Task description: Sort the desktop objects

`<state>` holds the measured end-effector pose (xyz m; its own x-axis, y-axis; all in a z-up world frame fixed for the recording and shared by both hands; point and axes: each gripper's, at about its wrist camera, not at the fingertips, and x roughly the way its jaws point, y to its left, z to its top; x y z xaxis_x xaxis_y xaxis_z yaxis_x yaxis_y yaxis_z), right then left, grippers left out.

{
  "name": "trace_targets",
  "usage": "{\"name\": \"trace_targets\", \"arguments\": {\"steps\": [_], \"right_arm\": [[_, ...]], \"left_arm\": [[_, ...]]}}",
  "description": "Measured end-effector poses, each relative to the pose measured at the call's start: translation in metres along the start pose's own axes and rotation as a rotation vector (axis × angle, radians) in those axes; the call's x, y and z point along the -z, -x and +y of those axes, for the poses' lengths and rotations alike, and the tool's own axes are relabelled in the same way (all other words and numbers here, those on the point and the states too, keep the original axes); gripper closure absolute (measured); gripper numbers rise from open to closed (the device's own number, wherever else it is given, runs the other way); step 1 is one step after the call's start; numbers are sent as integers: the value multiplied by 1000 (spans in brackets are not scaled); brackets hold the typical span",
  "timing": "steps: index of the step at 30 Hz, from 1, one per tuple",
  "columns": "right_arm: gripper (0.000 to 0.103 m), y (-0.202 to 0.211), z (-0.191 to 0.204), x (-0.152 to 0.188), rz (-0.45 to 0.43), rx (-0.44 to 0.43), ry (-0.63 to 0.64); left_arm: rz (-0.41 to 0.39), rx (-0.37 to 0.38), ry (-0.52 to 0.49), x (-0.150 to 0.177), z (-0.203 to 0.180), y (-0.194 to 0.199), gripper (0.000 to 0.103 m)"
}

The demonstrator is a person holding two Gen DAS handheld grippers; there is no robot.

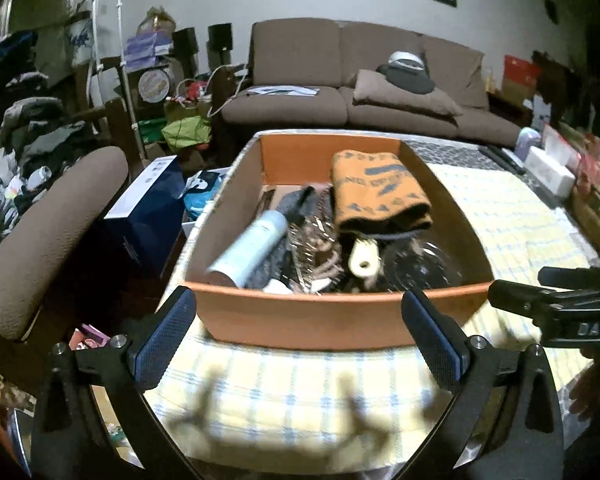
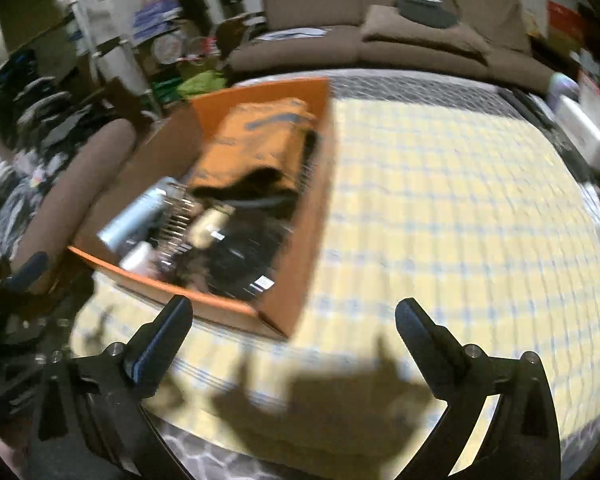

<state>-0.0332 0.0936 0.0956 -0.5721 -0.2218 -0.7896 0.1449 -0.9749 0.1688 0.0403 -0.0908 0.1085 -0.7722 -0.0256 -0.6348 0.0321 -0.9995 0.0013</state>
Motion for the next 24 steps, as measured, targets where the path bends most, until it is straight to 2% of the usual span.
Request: {"name": "trace_targets", "arguments": {"steps": [4,9,14,24], "right_arm": [[0,-2,-24,20,-9,55,-64],[0,-12,-48,38,-15,135,-95],[0,-26,-70,56,12,142,-191],[0,-38,-66,67,12,211,-151]], "left_arm": [[19,19,-11,16,-15,-2,0],[92,54,-2,34,-32,-22,0],[151,73,21,43,-46,-46,0],[249,44,41,65,-55,-76,0]]}}
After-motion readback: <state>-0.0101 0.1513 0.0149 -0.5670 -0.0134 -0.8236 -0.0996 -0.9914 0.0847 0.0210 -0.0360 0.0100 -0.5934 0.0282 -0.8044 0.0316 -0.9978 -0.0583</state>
